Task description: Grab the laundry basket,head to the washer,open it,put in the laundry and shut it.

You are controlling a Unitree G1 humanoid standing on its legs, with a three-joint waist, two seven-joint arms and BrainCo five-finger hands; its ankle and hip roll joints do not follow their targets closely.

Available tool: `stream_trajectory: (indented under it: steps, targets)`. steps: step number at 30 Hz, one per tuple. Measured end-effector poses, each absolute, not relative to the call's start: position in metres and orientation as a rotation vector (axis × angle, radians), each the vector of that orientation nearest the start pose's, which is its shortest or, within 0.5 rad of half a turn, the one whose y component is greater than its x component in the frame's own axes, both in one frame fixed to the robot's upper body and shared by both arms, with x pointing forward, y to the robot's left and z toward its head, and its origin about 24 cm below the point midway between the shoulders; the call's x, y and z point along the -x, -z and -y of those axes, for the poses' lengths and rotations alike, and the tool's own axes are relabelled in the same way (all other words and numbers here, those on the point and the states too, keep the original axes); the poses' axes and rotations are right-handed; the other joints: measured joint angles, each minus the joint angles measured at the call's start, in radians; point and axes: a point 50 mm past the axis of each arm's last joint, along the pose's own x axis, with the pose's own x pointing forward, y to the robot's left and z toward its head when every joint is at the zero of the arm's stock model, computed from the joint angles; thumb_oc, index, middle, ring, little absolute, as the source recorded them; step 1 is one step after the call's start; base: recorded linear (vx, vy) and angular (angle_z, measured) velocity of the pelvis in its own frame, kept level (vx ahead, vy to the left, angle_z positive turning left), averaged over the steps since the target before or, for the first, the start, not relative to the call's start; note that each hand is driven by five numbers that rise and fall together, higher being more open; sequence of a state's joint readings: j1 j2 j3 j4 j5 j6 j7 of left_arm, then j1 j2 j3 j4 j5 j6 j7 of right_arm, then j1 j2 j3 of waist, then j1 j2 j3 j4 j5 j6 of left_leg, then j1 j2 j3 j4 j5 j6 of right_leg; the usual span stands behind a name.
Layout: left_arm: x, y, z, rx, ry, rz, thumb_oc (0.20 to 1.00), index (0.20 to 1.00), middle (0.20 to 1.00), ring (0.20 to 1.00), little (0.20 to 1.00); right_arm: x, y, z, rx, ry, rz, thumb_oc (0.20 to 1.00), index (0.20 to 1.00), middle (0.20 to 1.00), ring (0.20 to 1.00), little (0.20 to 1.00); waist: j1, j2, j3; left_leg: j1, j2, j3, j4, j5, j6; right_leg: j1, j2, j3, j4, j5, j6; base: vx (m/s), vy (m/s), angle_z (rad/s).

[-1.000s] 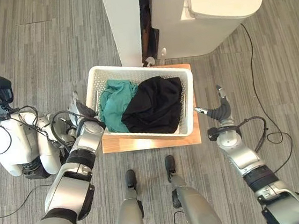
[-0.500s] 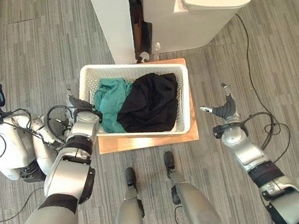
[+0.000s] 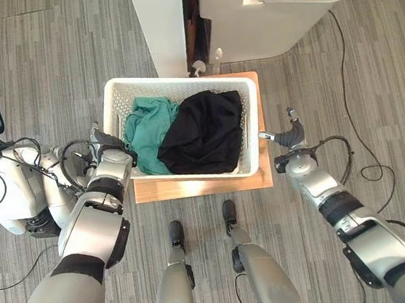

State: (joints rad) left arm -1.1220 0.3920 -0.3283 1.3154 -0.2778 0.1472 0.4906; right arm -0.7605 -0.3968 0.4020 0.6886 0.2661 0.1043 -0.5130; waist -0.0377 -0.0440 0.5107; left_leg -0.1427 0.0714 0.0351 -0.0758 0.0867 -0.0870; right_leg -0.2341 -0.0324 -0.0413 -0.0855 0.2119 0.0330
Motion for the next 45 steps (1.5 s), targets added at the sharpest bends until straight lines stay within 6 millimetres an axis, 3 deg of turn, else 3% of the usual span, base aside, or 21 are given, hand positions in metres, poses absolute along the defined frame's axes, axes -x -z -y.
stream_trajectory:
  steps: [7,16,24,30,38,39,40,41,42,44,45]
  targets:
    - [-0.408,-0.140,-0.228,-0.420,-0.549,-0.241,1.000,1.000,1.000,1.000,1.000,-0.384,-0.103,0.172,0.334,0.294,-0.065,1.000,1.000,1.000,1.000,1.000,0.023,0.000,0.000,0.000,-0.002,0.000,0.001,0.000,0.000,0.000,0.000,0.001,0.000,0.000,0.000,0.00,0.000,0.00]
    - [-0.406,-0.139,-0.234,-0.407,-0.558,-0.259,1.000,1.000,1.000,1.000,1.000,-0.380,-0.107,0.160,0.277,0.241,-0.038,1.000,1.000,1.000,1.000,1.000,0.021,-0.001,0.000,0.001,-0.004,0.005,0.004,-0.002,0.002,0.000,0.000,0.005,0.000,0.003,-0.002,0.00,0.005,-0.01]
    - [-0.405,-0.139,-0.245,-0.493,-0.517,-0.309,1.000,1.000,1.000,1.000,1.000,-0.398,-0.114,0.147,0.331,0.171,-0.091,1.000,1.000,1.000,1.000,1.000,0.024,-0.022,0.009,-0.022,-0.003,0.004,0.023,-0.003,0.002,-0.015,0.002,0.005,0.000,0.010,-0.002,0.00,0.012,0.00]
    - [-0.411,-0.159,-0.242,-0.592,-0.472,-0.274,1.000,1.000,1.000,1.000,1.000,-0.404,-0.108,0.132,0.378,0.085,-0.164,1.000,1.000,1.000,1.000,1.000,0.025,-0.040,0.007,-0.050,-0.004,0.002,0.040,-0.006,0.002,-0.034,0.000,0.004,0.000,0.014,0.001,0.00,0.000,0.00]
    - [-0.413,-0.168,-0.242,-0.624,-0.462,-0.260,1.000,1.000,1.000,1.000,1.000,-0.409,-0.110,0.126,0.369,0.069,-0.216,1.000,1.000,1.000,1.000,1.000,0.025,-0.043,0.005,-0.069,-0.003,0.002,0.057,-0.012,0.002,-0.046,0.002,0.004,0.000,0.019,-0.003,0.00,0.001,0.00]
    - [-0.413,-0.169,-0.242,-0.625,-0.459,-0.257,0.834,0.834,0.834,0.834,0.834,-0.410,-0.110,0.125,0.371,0.071,-0.229,1.000,1.000,1.000,1.000,1.000,0.025,-0.045,0.004,-0.072,-0.002,0.001,0.060,-0.012,0.002,-0.046,0.002,0.003,0.000,0.020,-0.005,0.00,0.000,0.00]
    - [-0.414,-0.169,-0.240,-0.629,-0.456,-0.257,0.282,0.282,0.282,0.282,0.282,-0.410,-0.110,0.126,0.377,0.079,-0.245,1.000,1.000,1.000,1.000,1.000,0.026,-0.047,0.003,-0.074,-0.003,0.000,0.065,-0.013,0.001,-0.046,0.001,0.002,0.000,0.020,-0.005,0.02,0.004,0.04]
    - [-0.414,-0.169,-0.240,-0.629,-0.454,-0.258,0.200,0.200,0.200,0.200,0.200,-0.411,-0.110,0.125,0.382,0.082,-0.258,0.871,0.871,0.871,0.871,0.871,0.025,-0.051,0.001,-0.082,-0.003,-0.002,0.076,-0.018,0.001,-0.048,0.001,0.001,0.000,0.020,-0.006,0.02,0.014,0.04]
    - [-0.414,-0.170,-0.240,-0.631,-0.455,-0.258,0.200,0.200,0.200,0.200,0.200,-0.411,-0.109,0.125,0.383,0.078,-0.267,0.473,0.473,0.473,0.473,0.473,0.026,-0.058,-0.004,-0.090,-0.002,-0.004,0.083,-0.020,0.001,-0.052,0.001,0.000,0.000,0.022,-0.007,0.01,0.019,0.06]
    - [-0.414,-0.170,-0.240,-0.661,-0.450,-0.262,0.200,0.200,0.200,0.200,0.200,-0.410,-0.108,0.125,0.385,0.077,-0.279,0.200,0.200,0.200,0.200,0.200,0.028,-0.069,-0.011,-0.107,-0.003,-0.007,0.096,-0.023,0.000,-0.063,0.001,-0.001,0.004,0.023,-0.007,0.01,0.021,0.04]
    - [-0.414,-0.171,-0.239,-0.664,-0.447,-0.260,0.200,0.200,0.200,0.200,0.200,-0.410,-0.107,0.126,0.386,0.077,-0.284,0.200,0.200,0.200,0.200,0.200,0.029,-0.072,-0.012,-0.114,-0.003,-0.009,0.103,-0.024,0.001,-0.067,0.000,-0.001,0.007,0.023,-0.008,0.01,0.016,0.03]
